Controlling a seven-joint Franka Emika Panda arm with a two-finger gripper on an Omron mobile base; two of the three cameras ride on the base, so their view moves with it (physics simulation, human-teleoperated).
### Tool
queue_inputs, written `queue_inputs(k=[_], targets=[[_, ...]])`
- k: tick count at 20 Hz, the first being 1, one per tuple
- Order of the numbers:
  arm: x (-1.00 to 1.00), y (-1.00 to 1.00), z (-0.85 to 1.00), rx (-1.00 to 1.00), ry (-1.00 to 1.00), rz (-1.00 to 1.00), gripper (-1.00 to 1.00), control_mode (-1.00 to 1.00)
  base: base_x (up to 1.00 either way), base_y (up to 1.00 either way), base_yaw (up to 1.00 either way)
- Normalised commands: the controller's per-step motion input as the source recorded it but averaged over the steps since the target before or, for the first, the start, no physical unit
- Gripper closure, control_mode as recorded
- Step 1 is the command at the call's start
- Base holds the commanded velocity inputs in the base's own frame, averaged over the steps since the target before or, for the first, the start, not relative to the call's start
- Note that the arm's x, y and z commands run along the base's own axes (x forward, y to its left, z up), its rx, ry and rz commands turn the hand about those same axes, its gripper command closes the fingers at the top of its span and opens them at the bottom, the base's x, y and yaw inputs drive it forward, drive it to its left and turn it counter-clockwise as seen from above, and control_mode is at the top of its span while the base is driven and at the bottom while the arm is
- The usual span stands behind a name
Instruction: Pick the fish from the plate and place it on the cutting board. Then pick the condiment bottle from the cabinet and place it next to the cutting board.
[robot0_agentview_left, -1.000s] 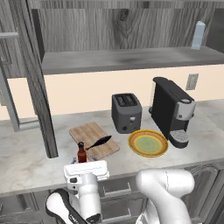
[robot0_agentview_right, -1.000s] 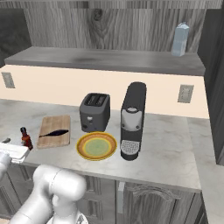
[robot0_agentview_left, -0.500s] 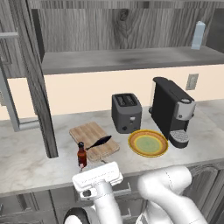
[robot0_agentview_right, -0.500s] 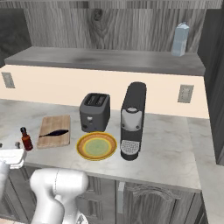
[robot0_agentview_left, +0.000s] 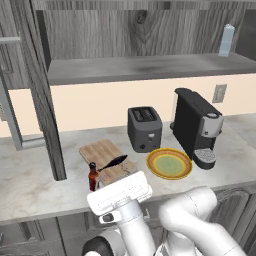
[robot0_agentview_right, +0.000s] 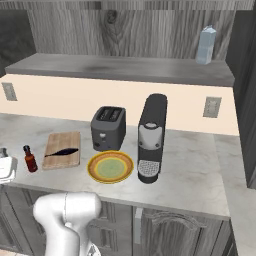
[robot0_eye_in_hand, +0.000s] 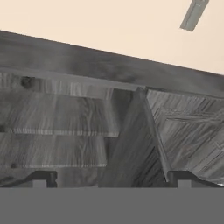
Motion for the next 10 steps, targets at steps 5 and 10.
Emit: queue_inputs(k=[5,10], targets=[[-0.51,-0.03,0.72,0.00,-0.10,0.00,-1.00,-1.00,0.00,0.00,0.00],[-0.73,-0.41,0.11,0.00,0.02,-0.03,-1.00,-1.00,0.00,0.00,0.00]])
